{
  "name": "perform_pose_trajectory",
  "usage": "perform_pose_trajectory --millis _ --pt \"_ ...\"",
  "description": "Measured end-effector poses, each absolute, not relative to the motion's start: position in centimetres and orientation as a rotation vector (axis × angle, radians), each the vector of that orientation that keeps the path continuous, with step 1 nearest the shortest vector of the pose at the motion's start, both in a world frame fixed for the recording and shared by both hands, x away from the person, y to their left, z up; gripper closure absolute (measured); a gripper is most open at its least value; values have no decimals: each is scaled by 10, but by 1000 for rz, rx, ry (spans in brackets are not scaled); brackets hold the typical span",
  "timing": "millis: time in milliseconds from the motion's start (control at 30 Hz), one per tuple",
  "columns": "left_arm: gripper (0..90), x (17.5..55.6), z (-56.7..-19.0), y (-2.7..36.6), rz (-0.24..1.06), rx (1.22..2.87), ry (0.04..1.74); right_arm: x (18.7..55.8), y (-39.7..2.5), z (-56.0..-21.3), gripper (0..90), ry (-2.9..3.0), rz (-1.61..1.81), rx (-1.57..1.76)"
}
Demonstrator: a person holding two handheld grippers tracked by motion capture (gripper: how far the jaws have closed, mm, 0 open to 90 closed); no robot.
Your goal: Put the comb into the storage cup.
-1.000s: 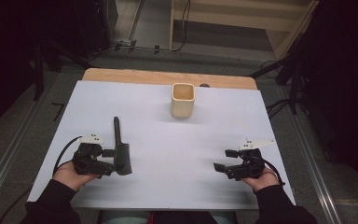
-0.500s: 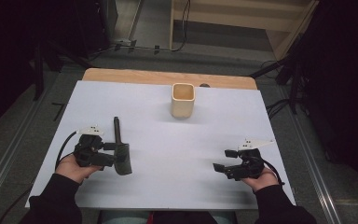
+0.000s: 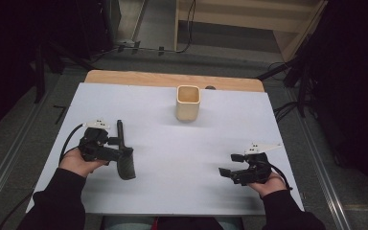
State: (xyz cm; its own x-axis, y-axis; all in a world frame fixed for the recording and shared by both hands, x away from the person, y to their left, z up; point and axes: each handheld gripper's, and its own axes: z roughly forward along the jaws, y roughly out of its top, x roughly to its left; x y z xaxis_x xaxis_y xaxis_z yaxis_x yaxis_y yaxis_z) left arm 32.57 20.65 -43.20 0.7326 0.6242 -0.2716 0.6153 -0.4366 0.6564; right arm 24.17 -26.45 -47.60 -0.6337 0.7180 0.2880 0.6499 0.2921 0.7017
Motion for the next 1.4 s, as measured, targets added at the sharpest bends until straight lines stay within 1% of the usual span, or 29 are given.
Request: perform_pose_trajectory --millis 233,333,633,1400 --pt "257 334 -429 205 12 2166 930 242 -264 -476 172 2461 1269 1301" --pt "254 339 -427 204 34 2160 941 242 -264 -476 172 2462 1268 1301" --pt "258 351 -422 205 17 2150 953 242 -264 -477 172 2463 1267 1301" --pt "265 386 -415 190 44 2164 936 242 -264 -477 172 2461 1264 1305"
